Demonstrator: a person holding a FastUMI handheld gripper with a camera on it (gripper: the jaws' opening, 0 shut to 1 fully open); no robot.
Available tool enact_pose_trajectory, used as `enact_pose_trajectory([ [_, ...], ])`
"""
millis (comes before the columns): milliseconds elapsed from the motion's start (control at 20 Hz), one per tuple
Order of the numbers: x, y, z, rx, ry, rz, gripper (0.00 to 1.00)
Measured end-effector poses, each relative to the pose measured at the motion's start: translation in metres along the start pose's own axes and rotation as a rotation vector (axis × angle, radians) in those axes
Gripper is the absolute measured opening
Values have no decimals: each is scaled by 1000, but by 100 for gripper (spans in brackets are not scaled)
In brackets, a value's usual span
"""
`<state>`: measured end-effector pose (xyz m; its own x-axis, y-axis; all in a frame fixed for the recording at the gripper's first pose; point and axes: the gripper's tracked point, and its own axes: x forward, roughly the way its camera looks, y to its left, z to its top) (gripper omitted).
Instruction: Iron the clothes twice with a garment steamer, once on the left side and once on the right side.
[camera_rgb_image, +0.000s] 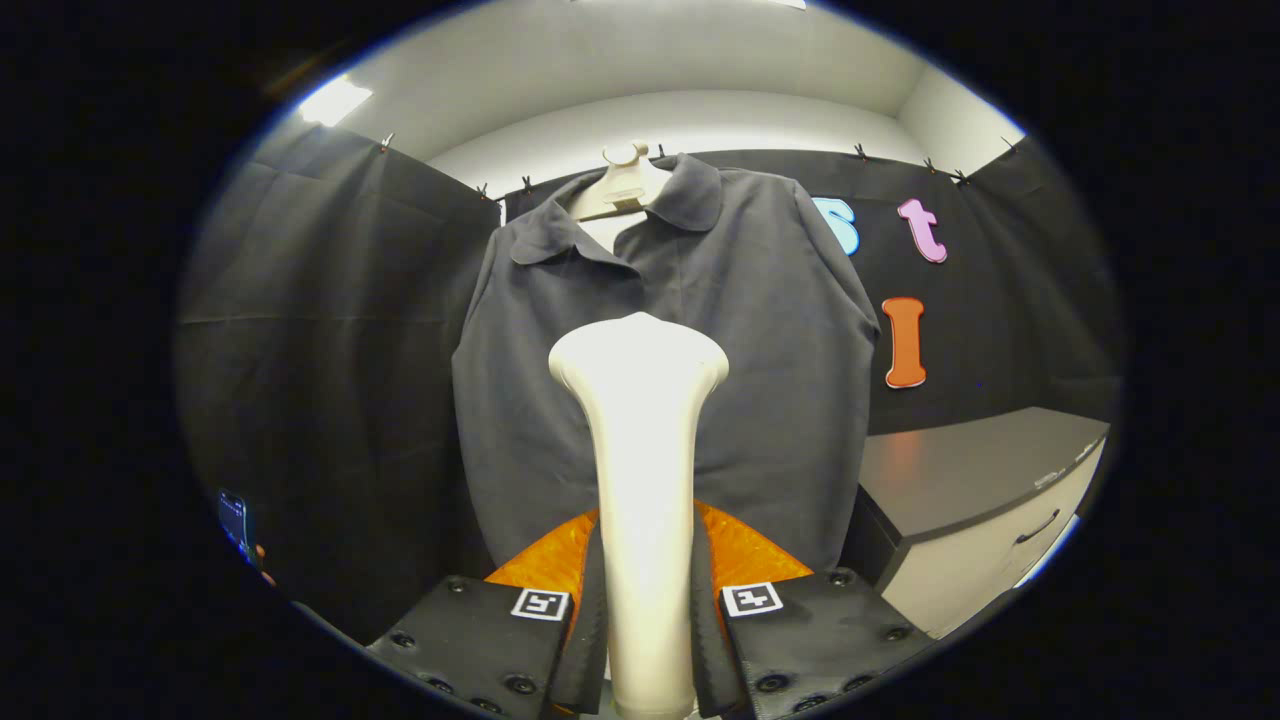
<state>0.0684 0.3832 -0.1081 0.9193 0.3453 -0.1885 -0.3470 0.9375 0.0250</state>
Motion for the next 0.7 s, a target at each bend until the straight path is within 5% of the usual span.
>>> enact_pose_trajectory([
  [350, 37, 33, 47, -43, -86, 57, 42],
  [700, 69, 67, 42, -72, -69, 134, 42],
])
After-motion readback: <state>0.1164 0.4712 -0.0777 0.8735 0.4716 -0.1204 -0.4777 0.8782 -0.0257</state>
